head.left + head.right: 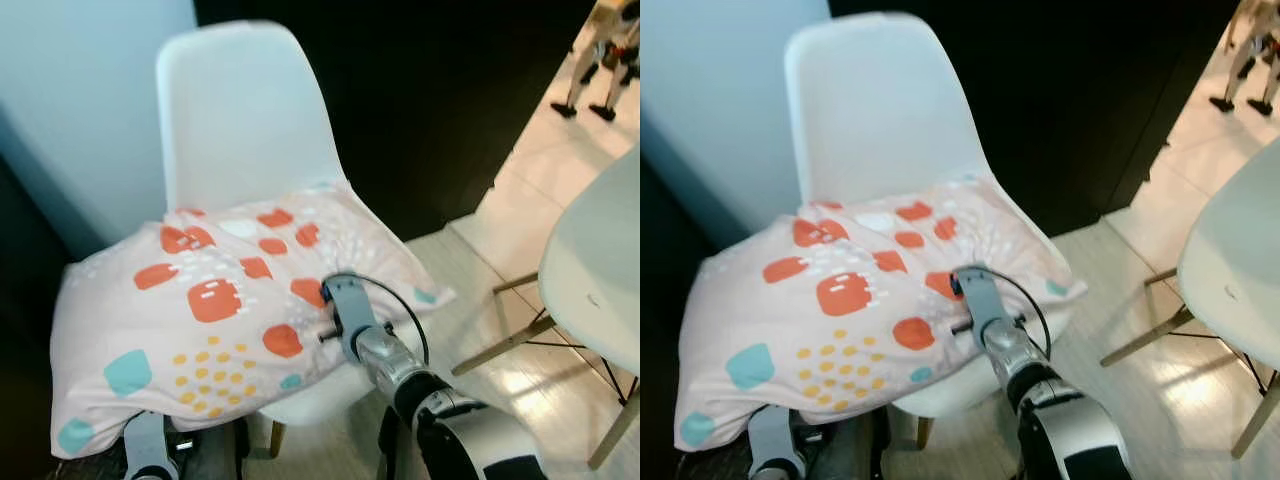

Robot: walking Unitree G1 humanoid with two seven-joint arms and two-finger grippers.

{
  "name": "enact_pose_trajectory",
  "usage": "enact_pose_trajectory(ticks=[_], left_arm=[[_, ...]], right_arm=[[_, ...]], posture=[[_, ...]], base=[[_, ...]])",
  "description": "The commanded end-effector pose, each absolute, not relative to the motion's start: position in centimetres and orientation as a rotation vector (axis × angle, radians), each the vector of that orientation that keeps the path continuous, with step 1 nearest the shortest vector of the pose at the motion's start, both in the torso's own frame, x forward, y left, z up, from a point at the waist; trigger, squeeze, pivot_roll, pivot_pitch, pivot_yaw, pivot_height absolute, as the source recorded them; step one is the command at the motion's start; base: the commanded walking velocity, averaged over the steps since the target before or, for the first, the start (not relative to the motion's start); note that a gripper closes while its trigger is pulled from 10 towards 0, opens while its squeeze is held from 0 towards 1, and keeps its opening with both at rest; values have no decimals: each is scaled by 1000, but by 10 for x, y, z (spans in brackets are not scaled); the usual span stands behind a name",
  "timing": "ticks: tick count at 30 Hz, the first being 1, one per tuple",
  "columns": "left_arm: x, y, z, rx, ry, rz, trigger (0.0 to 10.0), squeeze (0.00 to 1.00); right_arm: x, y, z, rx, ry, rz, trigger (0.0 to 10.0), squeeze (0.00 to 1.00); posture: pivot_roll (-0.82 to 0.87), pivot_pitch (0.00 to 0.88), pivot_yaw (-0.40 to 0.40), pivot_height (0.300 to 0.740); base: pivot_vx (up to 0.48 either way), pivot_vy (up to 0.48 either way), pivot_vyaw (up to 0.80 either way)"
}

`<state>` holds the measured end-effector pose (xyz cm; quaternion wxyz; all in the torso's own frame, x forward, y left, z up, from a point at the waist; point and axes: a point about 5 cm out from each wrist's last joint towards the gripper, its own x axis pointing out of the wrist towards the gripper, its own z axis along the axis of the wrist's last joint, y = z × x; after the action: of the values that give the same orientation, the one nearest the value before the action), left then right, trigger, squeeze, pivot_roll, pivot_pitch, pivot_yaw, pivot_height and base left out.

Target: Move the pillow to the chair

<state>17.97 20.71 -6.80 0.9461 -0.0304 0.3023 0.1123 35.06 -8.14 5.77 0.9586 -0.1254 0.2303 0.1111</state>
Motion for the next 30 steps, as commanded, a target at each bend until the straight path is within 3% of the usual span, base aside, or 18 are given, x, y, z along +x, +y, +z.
enact_pose_trajectory(ticks=[1,12,18,19,30], left_arm=[[151,190,-88,-72,766,169,10000,0],[169,192,-80,-65,717,154,10000,0],[177,191,-76,-61,700,141,10000,0],[177,191,-76,-62,698,140,10000,0],[174,191,-77,-70,701,151,10000,0]], right_arm=[[362,-91,75,-290,372,150,10000,0],[360,-118,69,-487,370,20,10000,0],[354,-106,59,-399,400,114,10000,0],[349,-97,54,-294,420,183,10000,1000],[346,-95,53,13,408,282,10000,1000]], posture=[[161,147,-118,536],[146,125,-111,536],[138,119,-105,536],[138,119,-106,536],[143,123,-110,536]], base=[[0,0,0],[0,0,0],[0,0,0],[0,0,0],[0,0,0]])
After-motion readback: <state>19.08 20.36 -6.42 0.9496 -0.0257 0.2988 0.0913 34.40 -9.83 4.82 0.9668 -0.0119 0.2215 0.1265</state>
